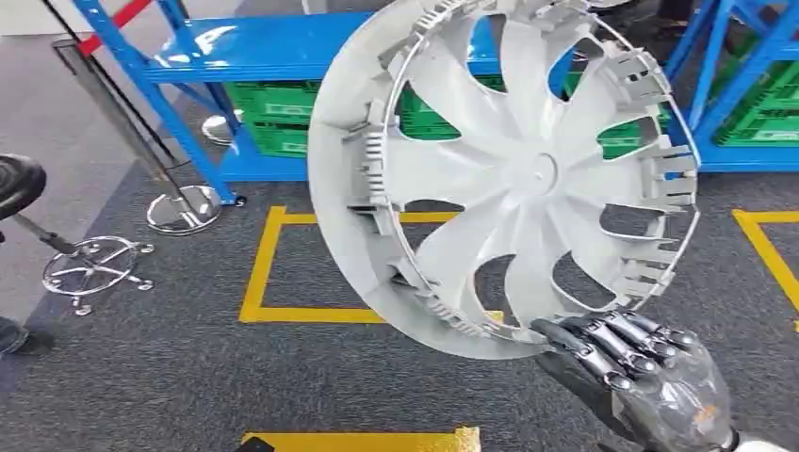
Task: Take the parts from the cabinet and place them on the table.
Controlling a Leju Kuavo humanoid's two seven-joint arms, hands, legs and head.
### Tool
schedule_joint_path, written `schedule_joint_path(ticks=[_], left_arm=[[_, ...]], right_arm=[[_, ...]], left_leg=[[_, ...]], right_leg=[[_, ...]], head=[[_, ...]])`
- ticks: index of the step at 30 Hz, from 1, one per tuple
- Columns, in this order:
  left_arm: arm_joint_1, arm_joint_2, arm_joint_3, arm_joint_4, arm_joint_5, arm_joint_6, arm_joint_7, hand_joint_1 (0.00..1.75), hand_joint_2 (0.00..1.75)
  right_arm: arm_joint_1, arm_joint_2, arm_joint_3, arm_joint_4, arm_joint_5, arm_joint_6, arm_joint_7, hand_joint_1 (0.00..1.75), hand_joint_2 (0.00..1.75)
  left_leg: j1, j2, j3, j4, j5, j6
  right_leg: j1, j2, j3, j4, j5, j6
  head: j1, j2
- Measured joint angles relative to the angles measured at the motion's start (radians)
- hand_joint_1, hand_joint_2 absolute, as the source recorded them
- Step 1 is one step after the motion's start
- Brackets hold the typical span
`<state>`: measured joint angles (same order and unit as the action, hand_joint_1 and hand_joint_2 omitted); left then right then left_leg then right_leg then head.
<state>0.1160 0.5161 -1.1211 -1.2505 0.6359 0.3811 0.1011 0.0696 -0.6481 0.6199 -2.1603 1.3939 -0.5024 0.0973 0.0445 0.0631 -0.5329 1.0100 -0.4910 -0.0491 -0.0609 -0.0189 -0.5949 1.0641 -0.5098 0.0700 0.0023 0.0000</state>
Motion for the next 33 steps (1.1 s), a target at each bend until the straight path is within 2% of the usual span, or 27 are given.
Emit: schedule_joint_path(ticks=[1,2,3,5,6,7,8,10,11,12,13,15,16,17,18,19,20,22,23,24,25,26,27,29,31,32,33], left_arm=[[-0.002,0.002,-0.001,0.000,0.001,0.000,0.000,0.00,1.75],[-0.002,0.000,-0.003,0.000,0.002,0.000,0.000,0.00,1.75],[-0.003,0.000,-0.005,0.001,0.002,0.000,0.000,0.00,1.75],[-0.004,0.001,-0.007,0.001,0.002,0.000,0.000,0.00,1.75],[-0.005,0.001,-0.010,0.002,0.003,0.000,0.000,0.00,1.75],[-0.006,0.001,-0.011,0.003,0.005,0.002,0.000,0.00,1.75],[-0.006,0.000,-0.015,0.003,0.006,0.003,0.000,0.00,1.75],[-0.007,-0.001,-0.019,0.003,0.011,0.007,0.000,0.00,1.75],[-0.008,-0.001,-0.020,0.003,0.012,0.008,-0.001,0.00,1.75],[-0.010,0.006,-0.021,0.004,0.014,0.010,-0.002,0.00,1.75],[-0.008,0.005,-0.023,0.006,0.016,0.012,-0.003,0.00,1.75],[-0.011,0.009,-0.024,0.008,0.025,0.011,-0.009,0.00,1.75],[-0.013,0.012,-0.024,0.011,0.026,0.010,-0.011,0.00,1.75],[-0.015,0.008,-0.025,0.011,0.029,0.009,-0.014,0.00,1.75],[-0.021,0.006,-0.026,0.013,0.033,0.009,-0.015,0.00,1.75],[-0.020,0.003,-0.028,0.014,0.036,0.006,-0.021,0.00,1.75],[-0.020,0.001,-0.031,0.015,0.042,0.006,-0.024,0.00,1.75],[-0.020,-0.002,-0.044,0.019,0.049,0.006,-0.027,0.00,1.75],[-0.021,-0.002,-0.047,0.020,0.053,0.006,-0.027,0.00,1.75],[-0.021,-0.003,-0.049,0.021,0.054,0.006,-0.027,0.00,1.75],[-0.023,-0.005,-0.051,0.022,0.055,0.006,-0.027,0.00,1.75],[-0.026,-0.007,-0.052,0.023,0.056,0.006,-0.028,0.00,1.75],[-0.028,-0.007,-0.053,0.023,0.058,0.007,-0.030,0.00,1.75],[-0.030,-0.006,-0.055,0.025,0.061,0.011,-0.032,0.00,1.75],[-0.038,-0.006,-0.059,0.026,0.065,0.012,-0.036,0.00,1.75],[-0.040,-0.005,-0.061,0.026,0.066,0.013,-0.038,0.00,1.75],[-0.041,-0.006,-0.065,0.026,0.068,0.013,-0.040,0.00,1.75]], right_arm=[[0.000,0.000,0.000,0.000,0.002,-0.001,0.001,1.75,1.75],[0.002,0.000,-0.003,0.000,0.002,-0.001,0.004,1.75,1.75],[0.003,0.000,-0.006,0.000,0.003,-0.001,0.004,1.75,1.75],[0.002,0.000,-0.010,0.000,0.004,-0.001,0.004,1.75,1.75],[0.003,0.000,-0.010,0.000,0.005,-0.002,0.003,1.75,1.75],[0.003,0.000,-0.010,0.000,0.007,-0.002,0.003,1.75,1.75],[0.003,0.000,-0.010,0.000,0.008,-0.002,0.003,1.75,1.75],[0.003,0.000,-0.010,0.000,0.010,-0.003,0.003,1.75,1.75],[0.003,0.000,-0.011,0.000,0.010,-0.003,0.004,1.75,1.75],[0.003,0.001,-0.011,0.000,0.010,-0.003,0.004,1.75,1.75],[-0.004,0.004,-0.011,0.000,0.011,-0.005,0.005,1.75,1.75],[0.002,0.004,-0.013,0.000,0.012,-0.006,0.006,1.75,1.75],[0.002,0.005,-0.011,-0.001,0.012,-0.007,0.006,1.75,1.75],[0.003,0.002,-0.012,-0.003,0.011,-0.007,0.008,1.75,1.75],[0.006,0.003,-0.013,-0.003,0.009,-0.007,0.011,1.75,1.75],[-0.003,0.003,-0.013,-0.002,0.006,-0.007,0.011,1.75,1.75],[-0.005,0.003,-0.013,-0.002,0.006,-0.007,0.011,1.75,1.75],[-0.002,0.003,-0.010,-0.002,0.005,-0.007,0.006,1.75,1.75],[-0.002,0.003,-0.009,-0.002,0.004,-0.007,0.006,1.75,1.75],[-0.002,0.003,-0.009,-0.002,0.003,-0.006,0.006,1.75,1.75],[-0.002,0.003,-0.009,-0.002,0.000,-0.005,0.008,1.75,1.75],[-0.002,0.003,-0.009,-0.002,0.000,-0.004,0.009,1.75,1.75],[-0.004,0.003,-0.009,-0.002,-0.001,-0.004,0.010,1.75,1.75],[-0.006,0.003,-0.009,-0.003,-0.002,-0.003,0.011,1.75,1.75],[-0.006,0.003,-0.008,-0.003,-0.003,-0.001,0.012,1.75,1.75],[-0.006,0.003,-0.008,-0.003,-0.003,0.000,0.013,1.75,1.75],[-0.006,0.003,-0.008,-0.003,-0.003,0.002,0.013,1.75,1.75]], left_leg=[[0.002,0.004,-0.002,0.000,-0.001,-0.003],[0.005,-0.002,-0.003,0.006,-0.016,-0.007],[0.006,-0.023,-0.016,0.044,-0.053,-0.003],[-0.002,-0.045,-0.087,0.209,-0.140,0.004],[-0.007,-0.048,-0.125,0.290,-0.170,0.011],[-0.013,-0.049,-0.146,0.332,-0.176,0.020],[-0.020,-0.050,-0.144,0.327,-0.159,0.034],[-0.041,-0.064,-0.092,0.202,-0.075,0.074],[-0.054,-0.094,-0.054,0.112,-0.029,0.103],[-0.061,-0.156,-0.035,0.067,-0.028,0.143],[-0.058,-0.169,-0.039,0.058,-0.017,0.149],[-0.071,-0.150,-0.033,0.048,-0.012,0.149],[-0.075,-0.141,-0.028,0.032,-0.008,0.151],[-0.058,-0.119,-0.009,-0.018,0.010,0.140],[-0.058,-0.102,0.001,-0.034,0.018,0.121],[-0.057,-0.090,0.003,-0.042,0.025,0.119],[-0.057,-0.076,0.000,-0.042,0.027,0.115],[-0.057,-0.046,-0.004,-0.037,0.024,0.111],[-0.057,-0.033,-0.005,-0.035,0.023,0.109],[-0.056,-0.020,-0.005,-0.033,0.020,0.105],[-0.055,-0.009,-0.006,-0.028,0.017,0.100],[-0.053,0.001,-0.008,-0.020,0.013,0.094],[-0.055,0.010,-0.009,-0.010,0.007,0.084],[-0.062,0.018,-0.012,0.000,0.003,0.072],[-0.061,0.032,-0.011,-0.001,0.007,0.065],[-0.061,0.033,-0.013,0.004,0.001,0.060],[-0.057,-0.005,-0.019,0.021,-0.023,0.050]], right_leg=[[0.000,0.007,-0.006,0.007,0.001,-0.004],[0.002,0.016,-0.009,0.007,0.002,-0.013],[0.005,0.020,-0.009,0.006,0.004,-0.020],[0.012,0.035,-0.014,0.004,0.008,-0.028],[0.019,0.045,-0.018,0.004,0.010,-0.031],[0.025,0.054,-0.019,0.004,0.011,-0.033],[0.032,0.066,-0.018,0.004,0.012,-0.034],[0.049,0.092,-0.017,0.002,0.014,-0.039],[0.054,0.103,-0.016,-0.001,0.017,-0.044],[0.044,0.110,-0.018,-0.005,0.021,-0.049],[0.052,0.122,-0.021,-0.006,0.026,-0.046],[0.033,0.144,-0.030,-0.012,0.035,-0.033],[0.031,0.156,-0.031,-0.019,0.041,-0.025],[0.038,0.165,-0.030,-0.021,0.043,-0.019],[0.048,0.109,-0.049,-0.005,0.024,-0.020],[0.049,0.060,-0.072,0.046,-0.016,-0.017],[0.048,0.038,-0.102,0.116,-0.051,-0.010],[0.042,0.025,-0.154,0.239,-0.098,0.001],[0.040,0.023,-0.153,0.245,-0.089,0.006],[0.038,0.018,-0.126,0.204,-0.060,0.011],[0.037,0.011,-0.081,0.127,-0.023,0.014],[0.035,-0.007,-0.019,0.025,0.015,0.016],[0.040,-0.045,0.017,-0.045,0.001,0.010],[0.041,-0.023,0.022,-0.042,0.016,-0.025],[0.044,-0.008,0.015,-0.040,0.021,-0.036],[0.037,-0.002,0.014,-0.045,0.028,-0.046],[0.035,0.004,0.011,-0.045,0.032,-0.054]], head=[[0.000,0.000],[-0.004,0.000],[-0.006,0.000],[-0.008,0.000],[-0.009,0.000],[-0.009,0.000],[-0.009,0.000],[-0.010,0.000],[-0.010,0.000],[-0.007,0.000],[0.005,0.000],[-0.007,0.000],[-0.008,0.000],[-0.009,0.000],[-0.005,0.000],[0.003,0.000],[0.008,0.000],[0.006,0.000],[0.008,0.000],[0.007,0.000],[0.007,0.000],[0.007,0.000],[0.008,0.000],[0.004,0.000],[0.006,0.000],[0.006,0.000],[0.003,0.000]])
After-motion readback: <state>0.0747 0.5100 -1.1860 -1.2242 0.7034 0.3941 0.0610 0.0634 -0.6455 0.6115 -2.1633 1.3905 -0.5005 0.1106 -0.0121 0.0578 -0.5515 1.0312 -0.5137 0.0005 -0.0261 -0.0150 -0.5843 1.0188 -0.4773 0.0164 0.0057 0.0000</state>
